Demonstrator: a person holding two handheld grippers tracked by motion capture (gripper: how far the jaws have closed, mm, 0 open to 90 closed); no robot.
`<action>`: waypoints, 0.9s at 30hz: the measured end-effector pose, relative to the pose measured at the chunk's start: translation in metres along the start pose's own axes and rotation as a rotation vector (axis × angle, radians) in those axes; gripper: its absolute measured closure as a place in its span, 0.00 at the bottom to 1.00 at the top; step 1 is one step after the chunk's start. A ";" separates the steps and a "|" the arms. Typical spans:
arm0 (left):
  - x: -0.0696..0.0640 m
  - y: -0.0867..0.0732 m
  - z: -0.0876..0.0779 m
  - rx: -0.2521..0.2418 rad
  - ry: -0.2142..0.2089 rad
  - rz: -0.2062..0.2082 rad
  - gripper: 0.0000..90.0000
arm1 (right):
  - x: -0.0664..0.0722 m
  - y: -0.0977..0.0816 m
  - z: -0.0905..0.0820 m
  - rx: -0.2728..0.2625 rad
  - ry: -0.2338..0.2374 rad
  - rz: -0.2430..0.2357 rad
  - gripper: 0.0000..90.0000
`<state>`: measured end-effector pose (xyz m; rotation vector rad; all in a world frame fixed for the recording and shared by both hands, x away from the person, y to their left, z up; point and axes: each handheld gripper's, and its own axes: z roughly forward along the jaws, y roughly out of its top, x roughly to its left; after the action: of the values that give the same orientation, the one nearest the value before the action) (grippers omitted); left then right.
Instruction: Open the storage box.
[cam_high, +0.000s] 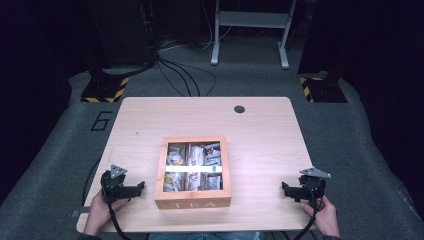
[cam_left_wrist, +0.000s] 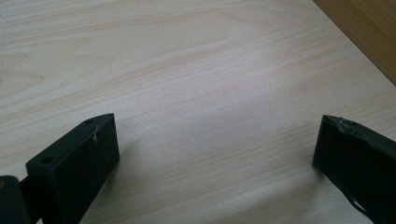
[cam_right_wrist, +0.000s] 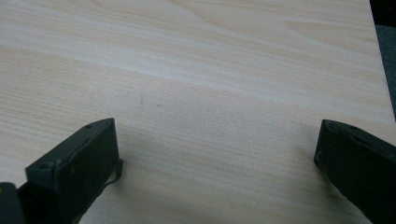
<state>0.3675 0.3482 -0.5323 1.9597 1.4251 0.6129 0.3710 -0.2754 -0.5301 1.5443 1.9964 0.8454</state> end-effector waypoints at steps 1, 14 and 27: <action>0.000 0.000 0.000 0.001 0.002 0.005 0.00 | 0.000 0.000 0.000 -0.001 -0.001 0.003 0.00; -0.007 0.000 -0.033 -0.142 -0.146 0.039 0.00 | 0.000 -0.002 -0.003 0.002 -0.003 -0.023 0.00; -0.045 -0.003 -0.059 -0.217 -0.308 0.135 0.03 | 0.000 -0.001 -0.003 0.000 0.011 -0.031 0.02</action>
<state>0.3112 0.3189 -0.4941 1.8906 1.0039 0.4773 0.3682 -0.2764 -0.5287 1.5075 2.0226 0.8434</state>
